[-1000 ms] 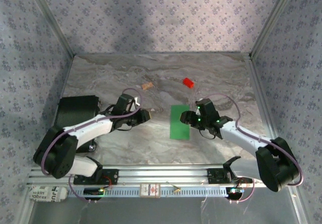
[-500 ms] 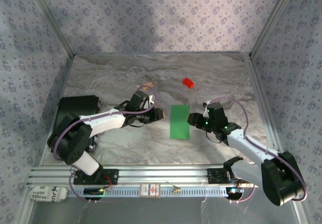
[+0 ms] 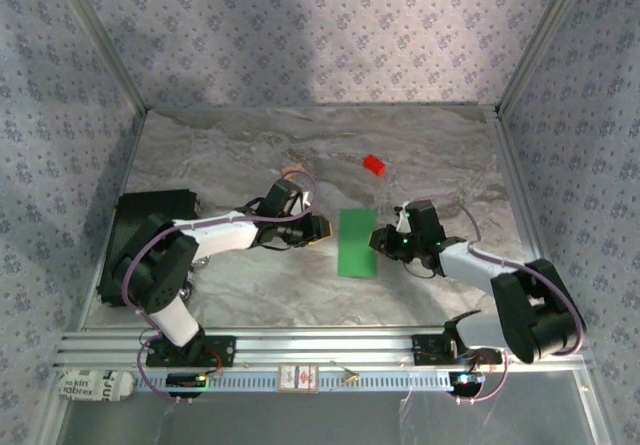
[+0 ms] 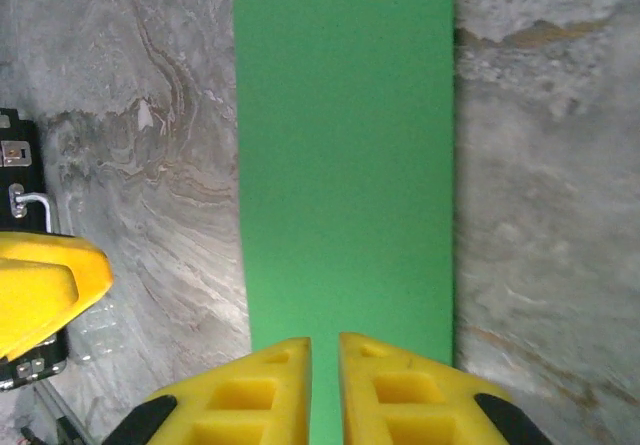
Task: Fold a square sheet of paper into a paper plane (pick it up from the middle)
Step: Turn over the paper at the center of the table, then third fold the triangle at the center of the table.
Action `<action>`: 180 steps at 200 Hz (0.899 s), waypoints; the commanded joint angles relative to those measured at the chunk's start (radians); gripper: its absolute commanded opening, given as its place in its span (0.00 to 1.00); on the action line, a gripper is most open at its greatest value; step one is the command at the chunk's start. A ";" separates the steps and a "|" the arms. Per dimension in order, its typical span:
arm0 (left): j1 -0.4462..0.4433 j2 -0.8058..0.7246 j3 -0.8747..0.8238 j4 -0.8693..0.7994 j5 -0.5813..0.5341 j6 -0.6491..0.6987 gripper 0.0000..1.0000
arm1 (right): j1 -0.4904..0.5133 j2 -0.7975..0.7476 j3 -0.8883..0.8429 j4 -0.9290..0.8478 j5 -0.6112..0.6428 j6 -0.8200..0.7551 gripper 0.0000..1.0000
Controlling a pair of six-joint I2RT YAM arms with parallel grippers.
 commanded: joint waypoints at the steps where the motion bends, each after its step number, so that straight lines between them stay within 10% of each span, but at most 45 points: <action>1: -0.005 0.014 0.035 0.017 0.026 -0.005 0.31 | -0.007 0.059 0.050 0.014 -0.053 -0.009 0.13; 180: -0.009 0.149 0.060 0.034 0.087 -0.057 0.31 | -0.014 0.246 0.035 0.012 -0.116 -0.072 0.10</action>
